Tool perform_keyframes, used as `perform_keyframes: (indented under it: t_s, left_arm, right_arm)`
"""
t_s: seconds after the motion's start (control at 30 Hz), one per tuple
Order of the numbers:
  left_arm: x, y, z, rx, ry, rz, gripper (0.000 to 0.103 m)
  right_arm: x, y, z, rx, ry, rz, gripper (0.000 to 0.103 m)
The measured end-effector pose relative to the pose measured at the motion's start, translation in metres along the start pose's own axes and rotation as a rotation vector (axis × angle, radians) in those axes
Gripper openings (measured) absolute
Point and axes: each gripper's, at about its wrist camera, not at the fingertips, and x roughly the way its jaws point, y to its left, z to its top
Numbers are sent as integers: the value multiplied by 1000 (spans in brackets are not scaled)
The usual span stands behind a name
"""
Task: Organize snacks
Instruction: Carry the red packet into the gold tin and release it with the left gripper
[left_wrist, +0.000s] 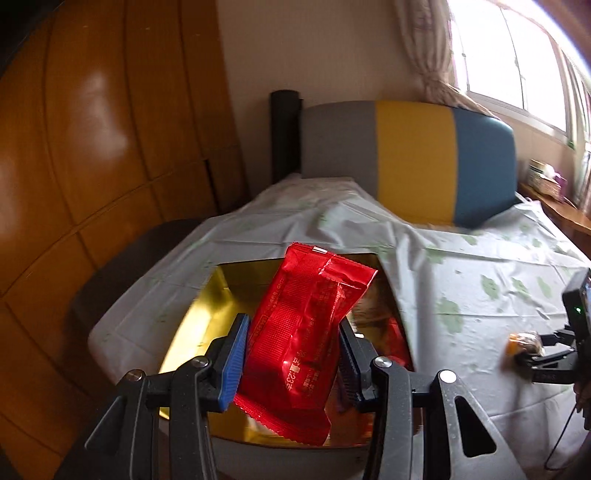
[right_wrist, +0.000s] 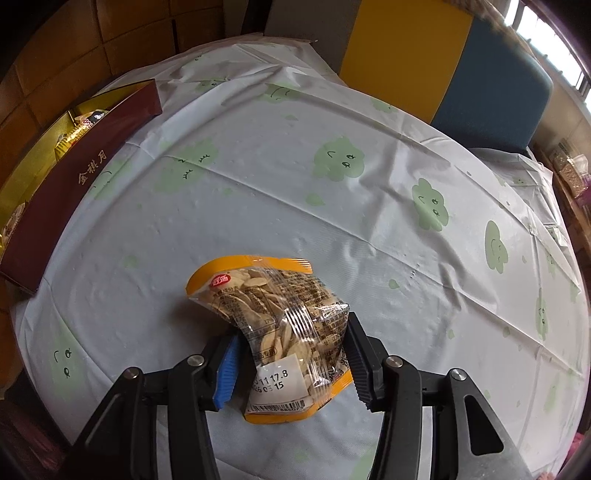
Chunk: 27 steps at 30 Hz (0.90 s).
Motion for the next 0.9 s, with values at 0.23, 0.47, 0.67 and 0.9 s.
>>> perform_keyframes:
  t_s: [0.23, 0.47, 0.67, 0.9]
  left_arm:
    - [-1, 23, -2, -38, -9, 45, 46]
    - [1, 31, -2, -56, -11, 57, 46]
    - [4, 34, -4, -69, -3, 66, 46]
    - [44, 48, -16, -127, 128, 17, 46]
  right_arm:
    - [-1, -1, -3, -2, -11, -1, 52]
    - [-2, 1, -4, -1, -18, -4, 52]
    - [-2, 1, -4, -2, -17, -7, 52]
    - [-1, 2, -2, -4, -12, -14, 52]
